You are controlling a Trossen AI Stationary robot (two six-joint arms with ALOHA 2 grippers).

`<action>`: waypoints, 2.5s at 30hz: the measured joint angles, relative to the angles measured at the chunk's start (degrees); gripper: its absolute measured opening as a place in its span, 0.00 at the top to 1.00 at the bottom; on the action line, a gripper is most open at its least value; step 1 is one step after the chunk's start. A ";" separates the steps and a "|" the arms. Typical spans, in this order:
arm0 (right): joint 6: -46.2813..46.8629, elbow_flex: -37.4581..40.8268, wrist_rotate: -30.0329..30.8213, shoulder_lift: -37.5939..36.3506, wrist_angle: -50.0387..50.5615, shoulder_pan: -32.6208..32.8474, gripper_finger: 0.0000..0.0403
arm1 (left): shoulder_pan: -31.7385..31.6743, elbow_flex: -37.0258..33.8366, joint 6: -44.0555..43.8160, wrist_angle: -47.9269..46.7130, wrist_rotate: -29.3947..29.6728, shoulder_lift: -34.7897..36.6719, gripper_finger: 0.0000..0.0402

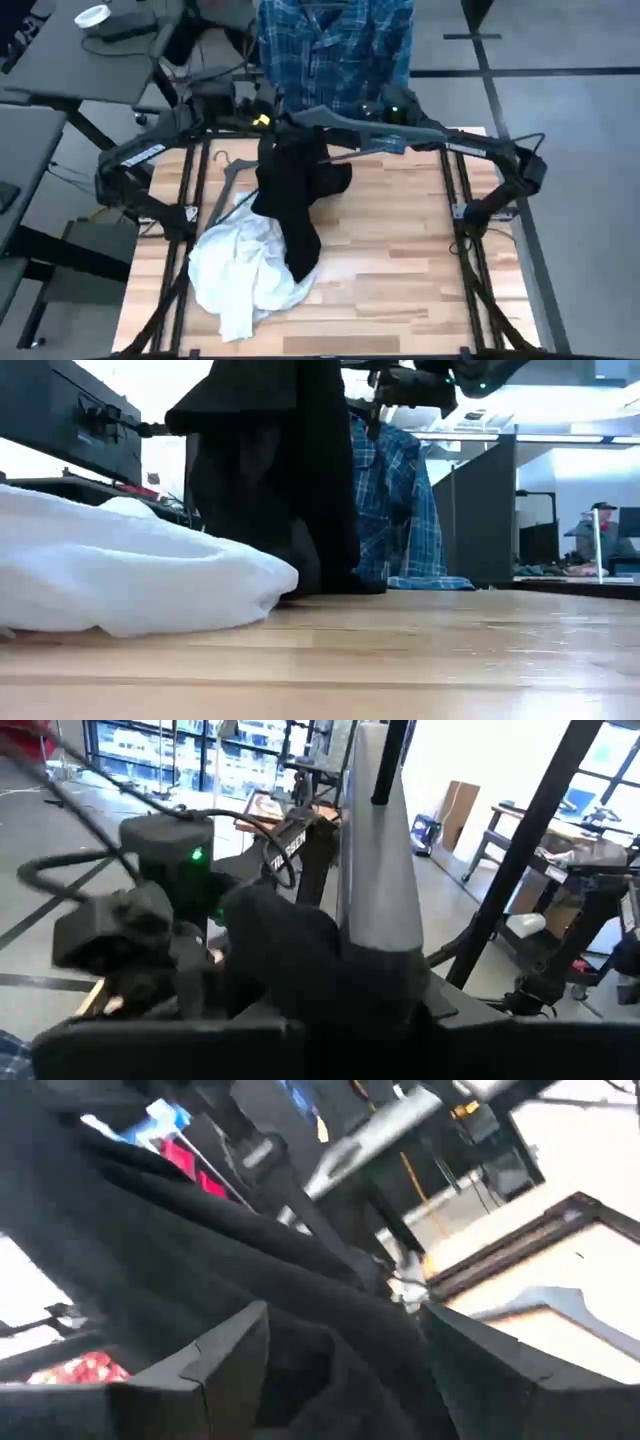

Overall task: Hang clothes
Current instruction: Hang the black shirt on the rack

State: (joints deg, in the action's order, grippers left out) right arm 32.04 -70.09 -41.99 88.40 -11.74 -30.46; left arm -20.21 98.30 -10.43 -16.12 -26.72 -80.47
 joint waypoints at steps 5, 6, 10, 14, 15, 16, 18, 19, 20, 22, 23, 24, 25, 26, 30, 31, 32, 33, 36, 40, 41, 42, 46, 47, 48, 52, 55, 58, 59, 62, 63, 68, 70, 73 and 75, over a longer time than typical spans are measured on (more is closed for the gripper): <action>-4.83 -0.57 -0.03 -1.01 5.28 2.00 0.39 | 0.00 0.00 -0.10 0.31 0.00 0.11 0.89; -5.81 -0.59 0.19 -1.14 5.56 2.55 0.39 | 0.00 0.00 -0.10 0.31 0.02 0.09 0.89; -7.16 -0.59 4.16 -0.83 7.20 3.80 0.39 | 0.00 0.00 -0.10 0.59 0.02 0.09 0.89; -7.26 -0.59 6.31 0.90 7.49 4.30 0.42 | 0.05 0.00 -0.28 0.59 0.02 0.09 0.89; -7.22 -0.59 6.39 1.26 7.76 4.18 0.44 | 0.26 0.00 -0.36 0.61 0.08 0.09 0.89; -7.22 -0.59 6.60 1.58 8.46 4.04 0.47 | 0.38 0.00 -0.35 0.71 0.10 0.09 0.89; -7.34 -0.59 7.45 2.12 9.06 3.63 0.56 | 0.78 0.00 -0.36 1.34 0.10 0.09 0.89; -8.15 -0.59 7.46 2.45 9.32 3.31 0.61 | 1.01 0.00 -0.36 1.64 0.11 0.09 0.89; -9.40 -0.59 7.46 2.70 9.48 3.14 0.68 | 1.27 0.00 -0.36 1.79 0.11 0.09 0.89; -12.02 -0.59 7.49 2.77 11.59 2.50 0.82 | 1.73 0.00 -0.36 1.97 0.22 0.09 0.89; -12.78 -0.57 7.49 2.79 12.05 2.05 0.89 | 1.87 0.00 -0.40 1.95 0.22 0.09 0.89; -13.08 -0.59 7.80 2.79 12.26 1.58 0.94 | 2.00 0.00 -0.45 1.90 0.26 0.07 0.89; -13.11 -0.59 8.74 2.74 12.40 1.02 0.97 | 2.15 -0.02 -0.59 1.69 0.26 0.07 0.89; -13.08 -0.59 9.78 2.54 12.77 0.32 0.97 | 2.25 -0.02 -0.60 1.50 0.30 0.07 0.89; -16.00 -0.59 14.79 0.51 16.17 -3.13 1.00 | 2.25 -0.02 -0.86 -1.99 0.85 0.07 0.89; -17.27 -0.59 15.86 -0.28 17.65 -4.12 1.00 | 2.25 -0.02 -1.01 -3.80 1.29 0.07 0.89; -18.87 -0.59 16.26 -1.14 19.45 -5.34 1.00 | 2.25 -0.02 -0.99 -5.87 2.05 0.08 0.89; -20.38 -0.59 16.51 -1.95 21.35 -6.59 1.00 | 2.25 -0.02 -0.87 -8.29 3.73 0.22 0.89; -24.06 -0.59 17.51 -4.51 26.89 -10.79 1.00 | 2.25 -0.02 -0.71 -14.14 9.40 0.57 0.89; -26.89 -0.59 17.45 -7.89 31.76 -16.21 1.00 | 2.13 -0.02 -0.67 -20.19 11.73 0.63 0.89; -27.34 -0.59 17.35 -8.51 32.39 -17.27 1.00 | 2.02 -0.02 -0.39 -21.56 11.72 0.63 0.89; -27.53 -0.59 17.28 -9.14 32.73 -18.16 1.00 | 1.91 -0.02 -0.10 -22.91 11.75 0.63 0.89; -27.66 -0.59 17.30 -11.07 32.71 -20.30 1.00 | 1.77 -0.02 0.05 -26.98 14.15 0.41 0.89; -27.79 -0.59 17.32 -11.31 32.89 -20.53 1.00 | 1.77 -0.02 0.05 -28.12 14.82 0.36 0.89; -27.92 -0.59 17.35 -11.49 33.32 -20.66 1.00 | 1.79 -0.02 0.05 -29.35 15.06 0.33 0.89; -28.18 -0.57 17.41 -11.59 34.25 -20.91 1.00 | 1.82 0.00 0.20 -34.45 15.18 0.33 0.89; -28.18 -0.57 17.41 -11.59 34.04 -20.96 1.00 | 2.11 0.00 0.32 -38.07 15.40 0.33 0.89; -28.01 -0.57 17.38 -11.59 33.98 -20.96 1.00 | 2.16 0.02 0.13 -40.83 15.53 0.33 0.89; -28.03 -0.57 17.36 -11.59 33.97 -20.96 1.00 | 2.16 0.02 -0.25 -42.40 16.07 0.33 0.89; -28.03 -0.57 17.50 -11.59 33.93 -20.96 1.00 | 2.14 0.04 -0.79 -45.48 19.48 -0.01 0.89; -28.03 -0.57 17.54 -11.59 33.93 -20.96 1.00 | 2.15 0.04 -0.97 -46.27 21.26 -0.07 0.89; -28.03 -0.57 18.35 -11.59 34.11 -21.05 1.00 | 2.21 0.04 -1.49 -46.51 27.79 -0.11 0.89; -28.01 -0.57 18.57 -11.59 34.20 -21.07 1.00 | 2.21 0.04 -0.89 -45.11 27.77 -0.11 0.89; -28.01 -0.57 18.75 -11.59 34.22 -21.14 1.00 | 2.23 0.04 -0.06 -42.13 26.95 -0.11 0.89; -28.01 -0.57 18.76 -11.59 34.39 -21.16 1.00 | 2.17 0.02 0.34 -40.27 27.08 -0.11 0.89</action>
State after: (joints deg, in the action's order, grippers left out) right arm 4.03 -70.65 -23.22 76.82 22.65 -51.62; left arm -18.03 98.32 -10.09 -56.39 0.36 -80.58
